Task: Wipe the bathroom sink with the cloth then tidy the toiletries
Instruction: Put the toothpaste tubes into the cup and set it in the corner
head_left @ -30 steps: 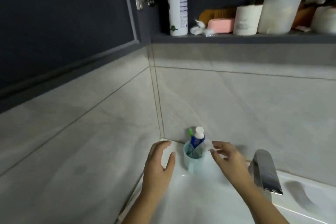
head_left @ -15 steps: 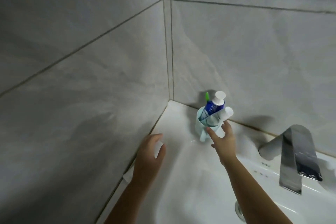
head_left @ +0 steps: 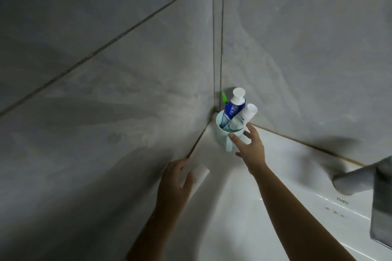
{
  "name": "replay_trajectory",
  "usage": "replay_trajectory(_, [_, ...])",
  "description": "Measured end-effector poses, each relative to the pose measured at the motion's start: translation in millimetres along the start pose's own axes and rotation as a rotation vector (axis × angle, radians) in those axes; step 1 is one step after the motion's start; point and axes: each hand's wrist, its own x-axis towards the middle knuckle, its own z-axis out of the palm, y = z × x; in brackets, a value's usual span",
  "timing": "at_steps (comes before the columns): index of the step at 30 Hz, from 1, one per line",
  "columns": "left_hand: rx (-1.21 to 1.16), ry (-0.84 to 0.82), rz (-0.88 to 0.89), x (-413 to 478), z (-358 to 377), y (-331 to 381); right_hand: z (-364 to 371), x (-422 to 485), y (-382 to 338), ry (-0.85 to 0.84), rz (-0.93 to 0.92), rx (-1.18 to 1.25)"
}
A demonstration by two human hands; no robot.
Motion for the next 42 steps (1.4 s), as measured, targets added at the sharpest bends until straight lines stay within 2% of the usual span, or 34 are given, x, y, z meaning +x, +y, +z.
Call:
replay_trajectory(7, [0.032, -0.046, -0.016, -20, 6, -9, 1, -14, 4, 0.007, 0.025, 0.002])
replay_trajectory(14, [0.196, -0.194, -0.046, -24, 24, -28, -34, -94, 49, 0.048, -0.032, -0.215])
replay_trajectory(21, [0.388, -0.260, -0.049, -18, 33, -41, -43, -127, 67, 0.079, 0.031, -0.149])
replay_trajectory(25, [0.091, -0.306, -0.138, -17, 31, -16, -52, -139, 65, 0.098, 0.022, -0.155])
replay_trajectory(32, [-0.446, -0.463, -0.351, -23, 34, 36, -66, -147, 44, 0.056, -0.116, -0.206])
replay_trajectory(38, [-0.601, -0.627, -0.410, -21, 34, 44, -80, -146, 44, 0.089, -0.128, -0.233])
replay_trajectory(42, [-0.704, -0.665, -0.433, -18, 38, 47, -85, -142, 45, 0.124, -0.122, -0.202])
